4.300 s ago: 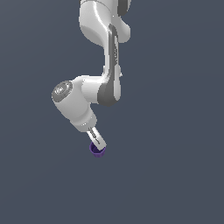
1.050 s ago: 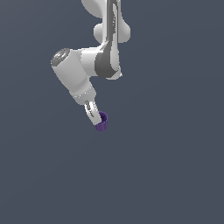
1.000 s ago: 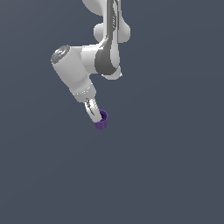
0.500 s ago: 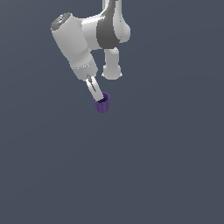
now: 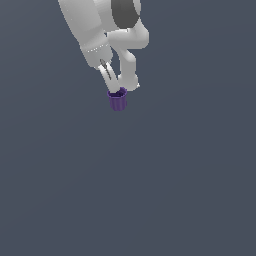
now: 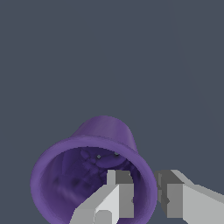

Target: Pick up the object and move it to a goal position.

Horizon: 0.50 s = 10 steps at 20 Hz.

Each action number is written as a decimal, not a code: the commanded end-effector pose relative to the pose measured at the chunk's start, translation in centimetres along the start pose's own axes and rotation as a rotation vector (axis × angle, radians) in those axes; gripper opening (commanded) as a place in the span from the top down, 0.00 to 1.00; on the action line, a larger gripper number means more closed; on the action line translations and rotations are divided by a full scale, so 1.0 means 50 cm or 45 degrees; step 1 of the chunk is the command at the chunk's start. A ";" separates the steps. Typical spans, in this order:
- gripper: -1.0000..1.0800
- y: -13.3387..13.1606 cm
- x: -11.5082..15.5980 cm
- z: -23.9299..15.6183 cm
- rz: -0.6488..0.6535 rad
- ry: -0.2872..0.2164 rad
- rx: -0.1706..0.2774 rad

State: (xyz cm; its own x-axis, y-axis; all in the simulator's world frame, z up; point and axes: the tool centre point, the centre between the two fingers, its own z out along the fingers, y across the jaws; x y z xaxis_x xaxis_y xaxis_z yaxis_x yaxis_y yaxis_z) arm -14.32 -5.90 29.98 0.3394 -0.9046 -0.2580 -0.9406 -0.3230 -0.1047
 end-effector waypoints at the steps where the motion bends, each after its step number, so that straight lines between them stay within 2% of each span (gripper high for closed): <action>1: 1.00 0.013 -0.014 -0.021 0.000 0.001 0.001; 10: 1.00 0.032 -0.036 -0.056 0.000 0.001 0.001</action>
State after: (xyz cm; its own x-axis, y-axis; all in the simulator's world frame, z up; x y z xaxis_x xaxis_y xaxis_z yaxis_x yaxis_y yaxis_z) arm -16.38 -5.59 32.75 0.3394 -0.9047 -0.2577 -0.9406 -0.3231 -0.1046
